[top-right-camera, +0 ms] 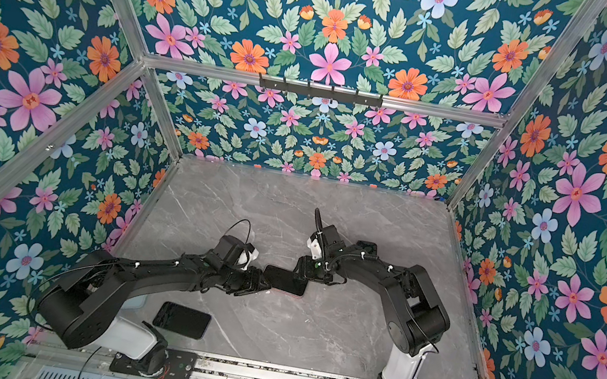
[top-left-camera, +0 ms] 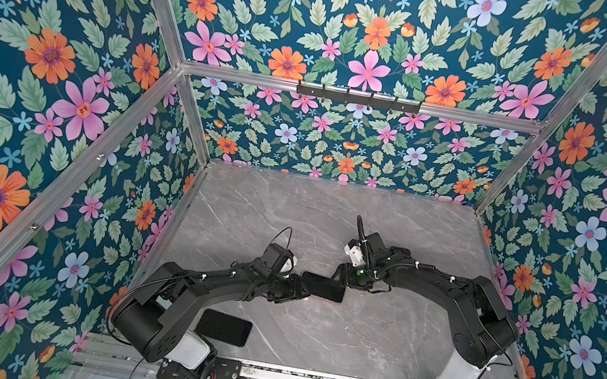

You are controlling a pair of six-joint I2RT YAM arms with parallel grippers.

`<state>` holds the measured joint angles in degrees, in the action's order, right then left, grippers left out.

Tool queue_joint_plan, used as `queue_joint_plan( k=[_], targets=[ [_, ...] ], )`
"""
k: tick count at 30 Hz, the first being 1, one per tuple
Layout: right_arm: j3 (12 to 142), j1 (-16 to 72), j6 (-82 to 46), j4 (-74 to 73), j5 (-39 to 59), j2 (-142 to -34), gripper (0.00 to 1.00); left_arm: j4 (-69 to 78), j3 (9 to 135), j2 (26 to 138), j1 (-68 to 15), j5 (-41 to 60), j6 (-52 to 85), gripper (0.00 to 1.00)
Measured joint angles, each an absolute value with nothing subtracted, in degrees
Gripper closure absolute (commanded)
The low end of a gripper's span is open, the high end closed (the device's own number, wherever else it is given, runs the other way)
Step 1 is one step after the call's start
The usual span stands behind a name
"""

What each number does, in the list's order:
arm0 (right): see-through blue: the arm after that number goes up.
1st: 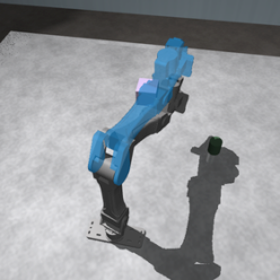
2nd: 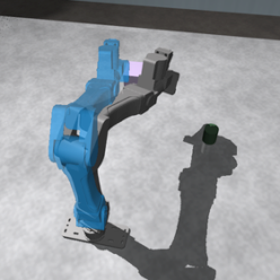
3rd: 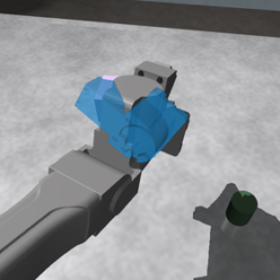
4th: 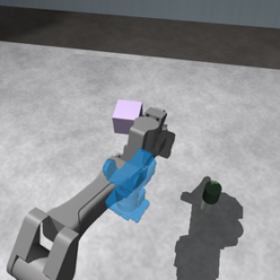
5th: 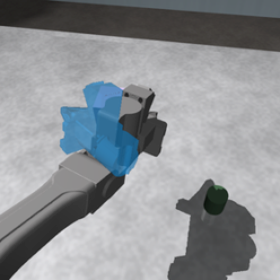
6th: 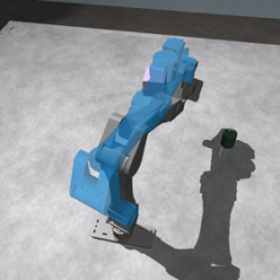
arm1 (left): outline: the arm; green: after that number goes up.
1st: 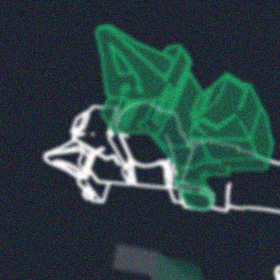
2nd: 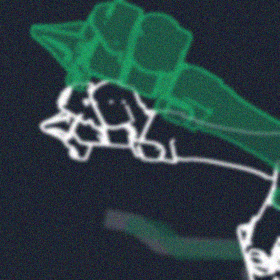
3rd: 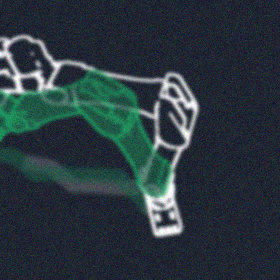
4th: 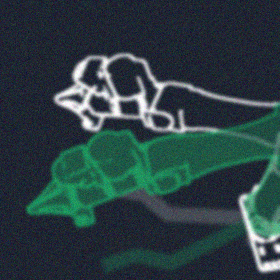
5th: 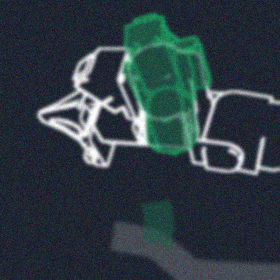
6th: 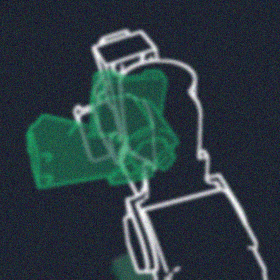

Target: Put the phone into the phone case

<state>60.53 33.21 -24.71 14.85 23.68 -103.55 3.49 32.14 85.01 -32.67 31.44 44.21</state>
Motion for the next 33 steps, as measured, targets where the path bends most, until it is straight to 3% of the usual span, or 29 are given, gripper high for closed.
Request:
queue_joint_plan(
  k=[15,30,33],
  targets=[
    [52.38,33.76,-26.89,12.45,28.25,-98.63,0.56,8.58,40.23,96.71,-32.73,34.5,43.44,0.66],
    [49.43,34.02,-29.58,11.35,28.58,-96.88,0.58,9.52,51.75,107.63,-32.93,38.24,40.49,0.68],
    [49.45,34.06,-29.91,13.32,27.62,-94.21,0.55,8.67,52.75,108.07,-32.99,38.57,40.03,0.66]
  ],
)
